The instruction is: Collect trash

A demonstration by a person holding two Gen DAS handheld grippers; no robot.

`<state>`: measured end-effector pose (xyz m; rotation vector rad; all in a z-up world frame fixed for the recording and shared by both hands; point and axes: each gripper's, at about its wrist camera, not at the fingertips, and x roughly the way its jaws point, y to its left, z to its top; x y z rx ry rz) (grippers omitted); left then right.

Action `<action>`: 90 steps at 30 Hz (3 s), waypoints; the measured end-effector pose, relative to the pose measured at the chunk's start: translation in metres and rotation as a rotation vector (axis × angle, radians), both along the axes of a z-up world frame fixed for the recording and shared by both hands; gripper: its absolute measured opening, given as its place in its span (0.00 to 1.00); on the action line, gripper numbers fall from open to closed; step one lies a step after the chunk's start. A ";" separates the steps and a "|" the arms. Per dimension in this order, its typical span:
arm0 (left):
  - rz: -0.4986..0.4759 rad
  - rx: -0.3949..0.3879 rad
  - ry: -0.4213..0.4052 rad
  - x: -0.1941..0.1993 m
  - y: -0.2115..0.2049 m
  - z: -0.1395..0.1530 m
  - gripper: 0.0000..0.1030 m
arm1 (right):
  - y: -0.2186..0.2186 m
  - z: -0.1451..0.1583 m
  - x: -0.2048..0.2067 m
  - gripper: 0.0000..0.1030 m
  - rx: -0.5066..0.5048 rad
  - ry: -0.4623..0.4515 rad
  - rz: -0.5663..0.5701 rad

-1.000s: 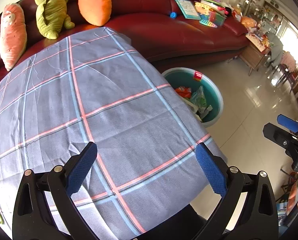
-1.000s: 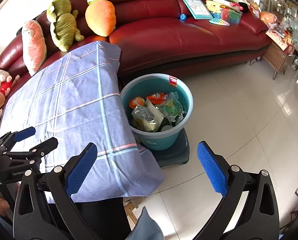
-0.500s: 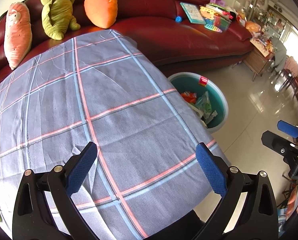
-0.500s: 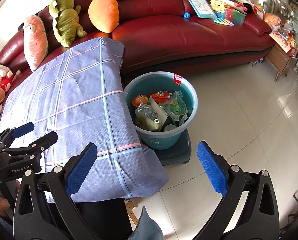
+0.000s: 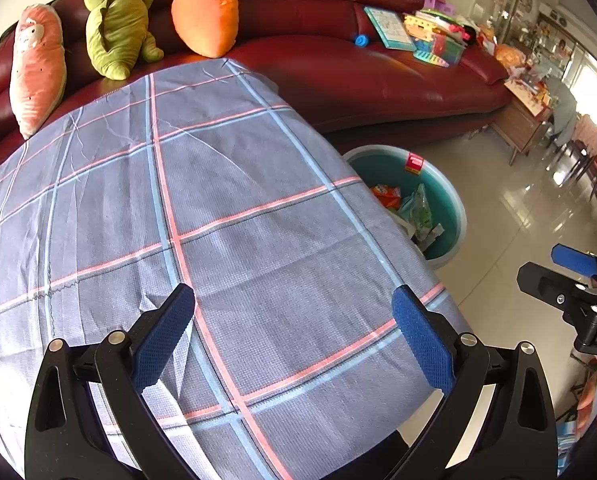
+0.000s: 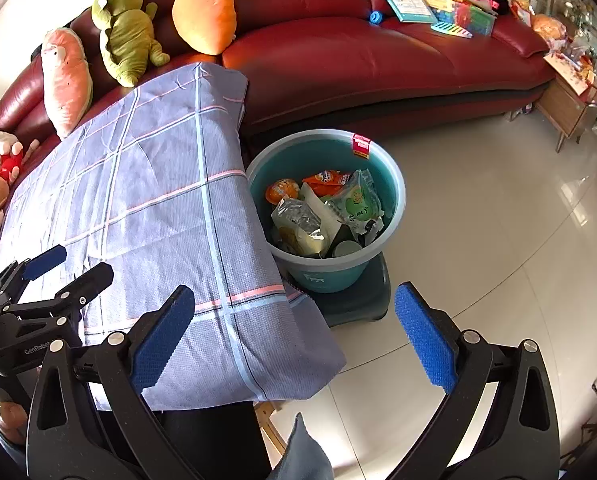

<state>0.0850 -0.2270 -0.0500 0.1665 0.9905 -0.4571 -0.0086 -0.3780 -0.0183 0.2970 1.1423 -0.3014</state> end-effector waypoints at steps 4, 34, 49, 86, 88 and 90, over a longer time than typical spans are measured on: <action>0.005 0.005 0.001 0.003 0.001 -0.005 0.96 | 0.000 -0.005 0.004 0.93 0.003 0.009 0.001; 0.001 0.050 0.005 0.022 -0.003 -0.025 0.96 | -0.006 -0.030 0.028 0.93 -0.004 0.073 -0.011; -0.005 0.053 0.001 0.026 -0.002 -0.022 0.96 | -0.010 -0.019 0.031 0.93 -0.040 0.054 -0.031; 0.040 0.027 -0.029 0.032 0.029 0.007 0.96 | 0.008 0.002 0.043 0.93 -0.054 0.035 -0.017; 0.041 0.030 -0.029 0.032 0.029 0.005 0.96 | 0.008 0.001 0.044 0.93 -0.051 0.036 -0.016; 0.043 0.031 -0.029 0.033 0.029 0.004 0.96 | 0.009 0.001 0.044 0.93 -0.050 0.036 -0.015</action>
